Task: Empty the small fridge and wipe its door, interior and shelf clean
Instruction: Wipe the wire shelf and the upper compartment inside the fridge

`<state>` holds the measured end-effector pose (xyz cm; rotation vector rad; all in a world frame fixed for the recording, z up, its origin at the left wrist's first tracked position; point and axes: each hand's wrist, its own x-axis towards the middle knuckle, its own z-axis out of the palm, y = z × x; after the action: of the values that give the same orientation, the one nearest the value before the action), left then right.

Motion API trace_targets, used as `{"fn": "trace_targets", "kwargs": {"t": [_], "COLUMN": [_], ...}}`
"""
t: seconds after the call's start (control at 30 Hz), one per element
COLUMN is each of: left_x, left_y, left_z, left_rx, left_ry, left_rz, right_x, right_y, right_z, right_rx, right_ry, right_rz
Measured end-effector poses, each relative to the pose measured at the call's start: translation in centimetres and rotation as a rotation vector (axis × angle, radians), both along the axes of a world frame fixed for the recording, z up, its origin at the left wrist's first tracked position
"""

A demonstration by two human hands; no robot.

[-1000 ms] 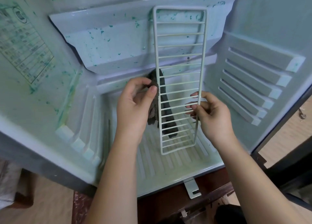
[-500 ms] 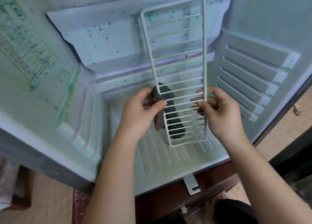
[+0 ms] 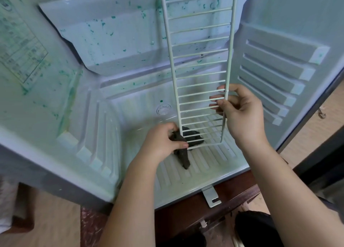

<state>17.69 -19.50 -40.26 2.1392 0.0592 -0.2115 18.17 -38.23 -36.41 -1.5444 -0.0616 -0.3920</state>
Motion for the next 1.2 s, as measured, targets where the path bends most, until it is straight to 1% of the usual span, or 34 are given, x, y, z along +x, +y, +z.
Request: {"fn": "trace_targets", "kwargs": {"t": [0.23,0.37,0.47,0.57,0.63,0.7,0.8,0.87,0.9,0.97,1.03,1.1,1.2], "left_x": [0.3,0.2,0.1,-0.4,-0.4,-0.4,-0.3,-0.2,-0.2,-0.4,-0.7,-0.8,-0.8], "left_y": [-0.1,0.0,0.1,-0.2,-0.5,-0.6,-0.6,-0.8,-1.0,-1.7,-2.2,-2.4,-2.3], "left_z": [-0.4,1.2,2.2,3.4,4.4,5.3,6.0,6.3,6.4,7.0,7.5,7.4,7.1], "left_rx": [0.073,0.023,0.012,-0.063,-0.093,-0.145,-0.317,-0.353,-0.392,-0.516,-0.566,-0.575,-0.486], "left_ry": [-0.077,-0.188,-0.241,-0.280,-0.366,-0.458,-0.554,-0.610,-0.618,-0.574,-0.523,-0.506,-0.534], "left_rz": [-0.005,0.063,0.055,0.025,0.049,0.126,0.239,0.298,0.312,0.297,0.285,0.268,0.218], "right_x": [0.1,0.2,0.1,0.0,-0.1,-0.2,-0.6,-0.9,-1.1,-1.3,-1.3,-1.2,-1.1], "right_y": [-0.9,-1.3,-1.3,-1.5,-1.6,-1.6,-1.4,-1.3,-1.1,-0.8,-0.5,-0.3,-0.1], "right_z": [1.1,1.5,1.9,2.0,1.7,1.2,0.8,0.6,0.6,0.4,0.1,-0.2,-0.1], "right_rx": [0.070,0.127,0.133,0.103,0.074,0.056,0.018,-0.011,-0.025,-0.052,-0.070,-0.070,-0.042], "right_ry": [0.009,0.027,0.024,0.019,0.035,0.065,0.094,0.097,0.096,0.096,0.098,0.101,0.099], "right_rz": [-0.044,-0.031,0.001,0.027,0.049,0.082,0.145,0.191,0.210,0.222,0.202,0.167,0.144]}}
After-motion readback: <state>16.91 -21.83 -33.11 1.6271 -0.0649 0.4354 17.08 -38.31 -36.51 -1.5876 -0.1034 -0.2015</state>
